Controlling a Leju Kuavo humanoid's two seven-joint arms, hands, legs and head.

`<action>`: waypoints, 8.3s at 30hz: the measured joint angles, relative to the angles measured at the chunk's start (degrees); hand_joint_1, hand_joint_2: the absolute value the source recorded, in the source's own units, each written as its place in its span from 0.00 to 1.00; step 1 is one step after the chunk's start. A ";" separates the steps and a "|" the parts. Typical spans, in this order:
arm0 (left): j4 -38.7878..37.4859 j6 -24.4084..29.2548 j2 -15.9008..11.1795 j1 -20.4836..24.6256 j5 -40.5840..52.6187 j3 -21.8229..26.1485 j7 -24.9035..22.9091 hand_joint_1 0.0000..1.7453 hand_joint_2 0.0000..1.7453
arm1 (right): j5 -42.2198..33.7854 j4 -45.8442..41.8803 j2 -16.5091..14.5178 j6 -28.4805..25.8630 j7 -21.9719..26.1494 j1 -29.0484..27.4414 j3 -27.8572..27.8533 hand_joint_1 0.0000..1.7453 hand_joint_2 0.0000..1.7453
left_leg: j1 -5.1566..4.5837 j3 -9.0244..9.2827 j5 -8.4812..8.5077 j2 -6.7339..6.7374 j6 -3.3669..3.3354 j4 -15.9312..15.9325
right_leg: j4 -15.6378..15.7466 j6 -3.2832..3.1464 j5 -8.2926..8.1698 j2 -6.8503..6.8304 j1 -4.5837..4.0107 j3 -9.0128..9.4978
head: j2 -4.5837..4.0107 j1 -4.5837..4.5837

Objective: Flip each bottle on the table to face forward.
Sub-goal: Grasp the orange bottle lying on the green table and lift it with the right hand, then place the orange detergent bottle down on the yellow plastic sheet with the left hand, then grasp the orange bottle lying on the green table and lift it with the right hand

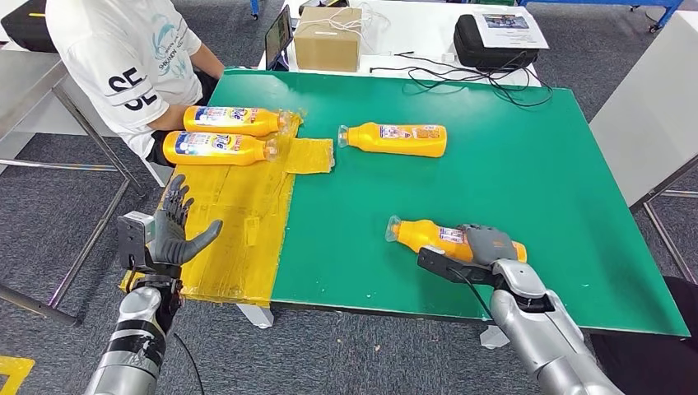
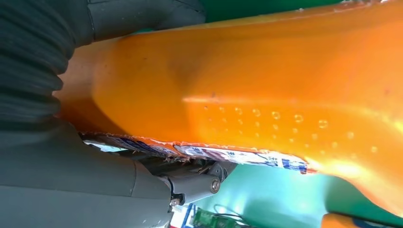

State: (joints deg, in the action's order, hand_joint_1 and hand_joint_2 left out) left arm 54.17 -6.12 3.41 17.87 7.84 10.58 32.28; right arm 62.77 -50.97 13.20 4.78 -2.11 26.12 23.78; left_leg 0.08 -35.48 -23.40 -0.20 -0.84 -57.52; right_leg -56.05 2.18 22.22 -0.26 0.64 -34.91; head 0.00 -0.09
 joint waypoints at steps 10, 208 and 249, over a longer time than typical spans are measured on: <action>-1.19 4.79 -0.20 0.52 4.16 -0.76 -3.93 0.00 1.00 | -10.85 2.53 -8.00 -15.72 4.19 -0.42 -0.25 1.00 1.00 | 0.06 0.01 -0.01 0.30 0.04 0.01 | -0.04 -0.04 -0.03 0.19 -0.07 -0.14 | 0.00 -0.01; -32.82 8.02 -11.33 27.93 60.07 -47.18 -16.90 1.00 1.00 | -37.93 0.84 -29.32 -22.67 25.30 7.30 -0.56 0.00 1.00 | 0.03 -0.46 0.12 0.13 0.12 0.00 | -0.15 -0.01 -0.06 0.16 -0.01 -0.58 | 0.00 -0.02; -34.77 17.23 -9.50 24.97 52.50 -43.62 -8.02 0.00 1.00 | -37.05 6.10 -29.94 -20.84 23.91 9.27 1.60 0.00 1.00 | 0.02 -0.22 0.32 -0.16 0.09 0.01 | -0.13 0.01 -0.08 -0.15 0.00 -0.22 | 0.00 -0.02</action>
State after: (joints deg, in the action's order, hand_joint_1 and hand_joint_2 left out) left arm 19.39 11.11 -6.09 42.84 60.33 -33.04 24.27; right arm 25.73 -44.87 -16.74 -16.06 21.80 35.40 25.38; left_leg 0.10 -35.71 -23.07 -0.36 -0.76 -57.51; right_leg -56.18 2.19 22.14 -0.41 0.64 -35.13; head 0.00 -0.10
